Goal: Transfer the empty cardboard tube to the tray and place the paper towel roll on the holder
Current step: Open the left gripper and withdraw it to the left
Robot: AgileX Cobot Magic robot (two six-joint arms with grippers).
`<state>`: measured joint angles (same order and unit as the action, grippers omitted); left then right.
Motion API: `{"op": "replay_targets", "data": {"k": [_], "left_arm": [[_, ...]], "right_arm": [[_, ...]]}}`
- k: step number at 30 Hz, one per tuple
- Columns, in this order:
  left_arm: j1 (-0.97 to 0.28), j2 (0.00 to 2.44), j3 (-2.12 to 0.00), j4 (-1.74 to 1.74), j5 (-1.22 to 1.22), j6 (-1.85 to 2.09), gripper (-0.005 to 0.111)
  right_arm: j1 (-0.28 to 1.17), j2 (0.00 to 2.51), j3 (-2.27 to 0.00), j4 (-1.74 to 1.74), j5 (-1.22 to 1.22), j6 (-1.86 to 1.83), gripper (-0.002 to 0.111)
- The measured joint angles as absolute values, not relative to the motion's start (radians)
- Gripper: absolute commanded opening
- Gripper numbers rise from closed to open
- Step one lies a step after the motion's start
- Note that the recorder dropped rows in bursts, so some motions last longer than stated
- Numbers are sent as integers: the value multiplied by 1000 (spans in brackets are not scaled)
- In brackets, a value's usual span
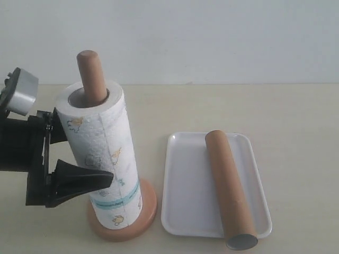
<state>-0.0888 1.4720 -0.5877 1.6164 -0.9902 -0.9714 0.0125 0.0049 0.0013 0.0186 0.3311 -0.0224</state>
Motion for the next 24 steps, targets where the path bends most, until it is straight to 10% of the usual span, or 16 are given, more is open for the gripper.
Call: {"op": "replay_targets", "data": {"k": [24], "left_arm": [[260,1225,-586,1740,-1044,-1243,110]], "right_arm": [[12,5,1,19,331,-22,0]]}}
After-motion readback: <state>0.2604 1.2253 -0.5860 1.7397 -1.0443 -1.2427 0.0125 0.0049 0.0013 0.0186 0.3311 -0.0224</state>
